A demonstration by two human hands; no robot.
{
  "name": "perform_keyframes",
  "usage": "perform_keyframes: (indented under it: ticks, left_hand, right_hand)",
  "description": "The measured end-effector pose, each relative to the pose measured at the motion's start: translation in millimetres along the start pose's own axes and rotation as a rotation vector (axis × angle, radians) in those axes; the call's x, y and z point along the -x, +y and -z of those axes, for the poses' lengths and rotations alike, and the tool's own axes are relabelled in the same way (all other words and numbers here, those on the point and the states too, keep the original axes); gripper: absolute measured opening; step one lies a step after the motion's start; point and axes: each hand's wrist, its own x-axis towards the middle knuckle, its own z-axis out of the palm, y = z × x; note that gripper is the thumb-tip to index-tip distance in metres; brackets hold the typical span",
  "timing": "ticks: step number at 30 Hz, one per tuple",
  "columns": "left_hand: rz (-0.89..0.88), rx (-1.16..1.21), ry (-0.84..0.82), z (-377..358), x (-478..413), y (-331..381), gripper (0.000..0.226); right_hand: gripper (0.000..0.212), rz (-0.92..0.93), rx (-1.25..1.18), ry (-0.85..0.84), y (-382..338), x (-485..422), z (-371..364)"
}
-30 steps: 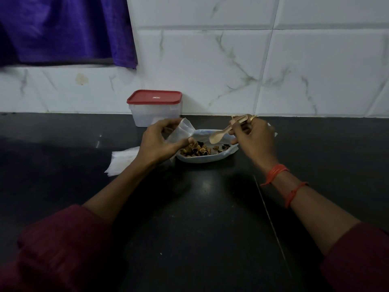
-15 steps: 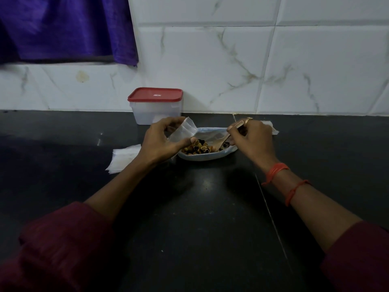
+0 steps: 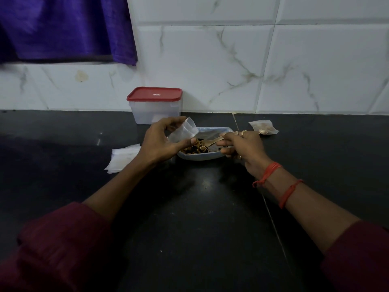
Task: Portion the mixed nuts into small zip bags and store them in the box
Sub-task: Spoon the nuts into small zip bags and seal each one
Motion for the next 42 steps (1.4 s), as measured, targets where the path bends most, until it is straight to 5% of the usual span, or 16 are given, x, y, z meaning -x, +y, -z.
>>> perform_keyframes:
  ticks: [14,27,34,38,42]
  left_hand:
    - [0.031,-0.028,-0.019,3,1,2,0.074]
    - [-0.022,-0.357,-0.086,3,4,2,0.086]
    - [-0.046,-0.254,-0.049,3,5,8,0.082]
    - [-0.048,-0.186,-0.003,4,4,11,0.069]
    - [-0.033,-0.163,-0.012,4,3,10,0.069]
  right_hand:
    - [0.018,-0.061,-0.156,0.069,-11,3,8]
    - [0.018,0.002,-0.197,0.044,-19,8,3]
    - [0.014,0.281,0.003,-0.174,-18,22,-7]
    - [0.018,0.669,0.329,-0.213,-14,23,-4]
    - [0.017,0.699,0.256,-0.176,-12,21,-3]
